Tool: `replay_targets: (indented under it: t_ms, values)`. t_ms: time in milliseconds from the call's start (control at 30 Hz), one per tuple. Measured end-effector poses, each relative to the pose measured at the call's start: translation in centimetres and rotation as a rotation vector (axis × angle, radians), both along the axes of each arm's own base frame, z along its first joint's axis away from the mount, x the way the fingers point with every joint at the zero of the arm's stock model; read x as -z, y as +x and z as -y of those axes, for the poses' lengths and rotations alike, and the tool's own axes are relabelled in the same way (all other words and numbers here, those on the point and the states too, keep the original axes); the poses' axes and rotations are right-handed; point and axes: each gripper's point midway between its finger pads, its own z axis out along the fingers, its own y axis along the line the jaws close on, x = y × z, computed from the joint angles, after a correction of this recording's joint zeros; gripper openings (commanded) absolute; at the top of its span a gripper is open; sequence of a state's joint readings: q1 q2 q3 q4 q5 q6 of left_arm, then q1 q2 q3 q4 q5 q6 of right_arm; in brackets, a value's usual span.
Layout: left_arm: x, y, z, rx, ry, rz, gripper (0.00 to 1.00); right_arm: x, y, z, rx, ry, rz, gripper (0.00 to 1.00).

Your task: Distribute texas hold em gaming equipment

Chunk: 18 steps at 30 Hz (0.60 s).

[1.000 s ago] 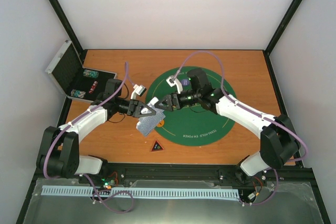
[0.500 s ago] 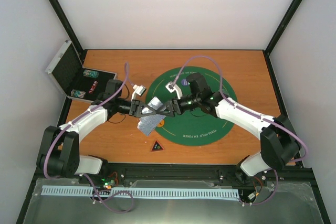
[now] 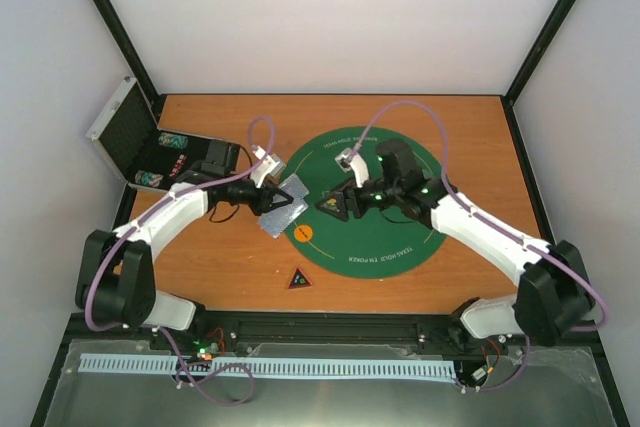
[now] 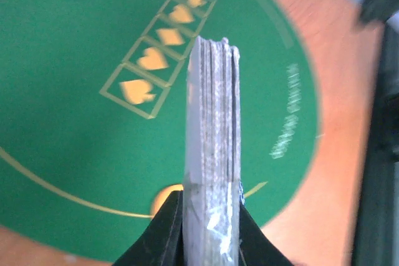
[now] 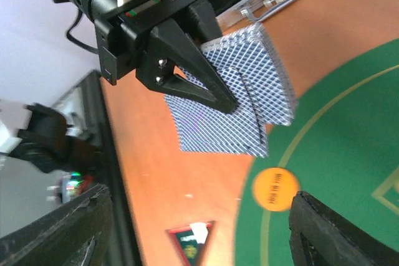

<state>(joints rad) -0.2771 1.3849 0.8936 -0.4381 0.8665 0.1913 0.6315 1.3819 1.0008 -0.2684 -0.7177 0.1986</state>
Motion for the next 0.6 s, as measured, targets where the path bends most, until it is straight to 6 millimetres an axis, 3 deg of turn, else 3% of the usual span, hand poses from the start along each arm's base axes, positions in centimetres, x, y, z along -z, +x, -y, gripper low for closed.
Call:
replay_targets:
  t_ms: [133,267,433,600]
  values:
    - [3.2,2.6,-0.8,0.026,0.185,0.137,0.01,0.3,1.2,2.3,0.063,-0.029,0.207,0.87]
    - [5.5,5.2,-1.2,0.087,0.315,0.256,0.01,1.7,1.8,2.5,-0.004,-0.056,0.447,0.9]
    - [7.9,7.3,-0.8,0.173,0.407,0.35,0.01,5.0,3.6,1.6,-0.123,-0.11,0.651,0.87]
    - [8.9,7.2,0.5,0.315,0.449,0.482,0.01,9.1,6.9,1.9,-0.131,-0.13,0.666,0.83]
